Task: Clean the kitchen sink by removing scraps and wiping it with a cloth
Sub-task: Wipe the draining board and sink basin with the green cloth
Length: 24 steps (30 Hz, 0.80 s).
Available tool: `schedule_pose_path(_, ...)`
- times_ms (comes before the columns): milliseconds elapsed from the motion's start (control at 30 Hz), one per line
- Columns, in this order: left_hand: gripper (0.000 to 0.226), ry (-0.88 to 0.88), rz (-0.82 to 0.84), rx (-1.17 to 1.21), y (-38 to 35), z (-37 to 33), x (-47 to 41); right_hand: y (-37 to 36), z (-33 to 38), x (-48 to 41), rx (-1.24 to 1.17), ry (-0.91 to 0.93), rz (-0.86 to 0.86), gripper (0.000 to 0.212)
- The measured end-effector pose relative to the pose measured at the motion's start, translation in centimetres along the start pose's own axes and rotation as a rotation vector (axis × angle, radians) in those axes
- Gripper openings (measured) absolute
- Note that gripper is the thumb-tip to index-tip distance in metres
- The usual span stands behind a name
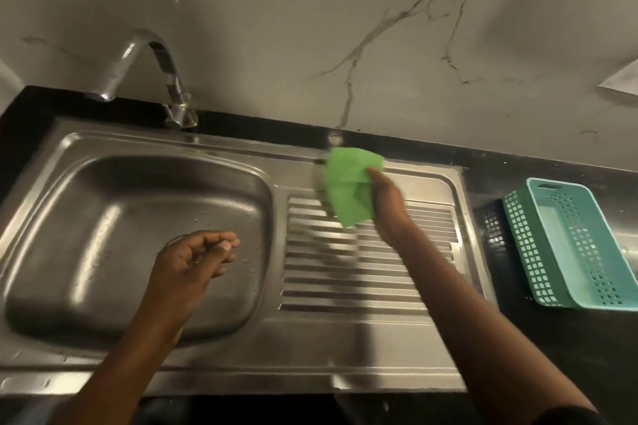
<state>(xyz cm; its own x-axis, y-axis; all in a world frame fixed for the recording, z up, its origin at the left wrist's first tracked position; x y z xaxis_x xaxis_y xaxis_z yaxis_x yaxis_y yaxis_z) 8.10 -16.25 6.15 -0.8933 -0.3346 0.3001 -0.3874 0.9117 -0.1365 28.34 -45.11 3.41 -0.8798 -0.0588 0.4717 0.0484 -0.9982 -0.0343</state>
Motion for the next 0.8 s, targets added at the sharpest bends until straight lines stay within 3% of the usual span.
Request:
schedule_pose_path(133, 0.019, -0.019, -0.082, 0.029, 0.0, -0.1, 1.2, 6.9, 2.5, -0.1, 0.151, 0.1, -0.324, 0.027)
schedule_pose_path(300, 0.018, -0.007, -0.126, 0.049, 0.8, 0.3, 2.4, 7.8, 1.5, -1.8, 0.77, 0.226, -0.422, 0.047)
schedule_pose_path(500, 0.018, 0.031, -0.167, 0.06, 4.2, 0.0, 2.2, -3.0, -3.3, -4.2, 1.421, 0.045, -0.327, 0.057)
schedule_pose_path(667, 0.019, 0.024, -0.161, 0.061, 9.2, -0.8, 0.3, -14.3, -4.8, -5.3, 1.411, 0.044, -0.41, 0.062)
schedule_pose_path(800, 0.022, 0.034, -0.121, 0.046, 13.7, -1.7, -1.6, -24.7, -5.2, -4.6, 1.41, 0.123, -0.351, 0.068)
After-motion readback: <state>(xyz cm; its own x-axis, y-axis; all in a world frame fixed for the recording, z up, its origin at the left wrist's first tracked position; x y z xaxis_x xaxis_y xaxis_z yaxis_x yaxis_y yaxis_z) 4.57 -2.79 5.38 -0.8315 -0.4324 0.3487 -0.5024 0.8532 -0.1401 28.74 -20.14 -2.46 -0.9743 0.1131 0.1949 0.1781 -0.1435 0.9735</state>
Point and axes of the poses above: each hand's wrist, its own x-axis away from the middle knuckle, its own y-axis out of the back of the hand, z = x × y, the point moved 1 cm from there along -x, towards the middle knuckle, and after that the axes turned 14 degrees about x, right-handed, at the moved point
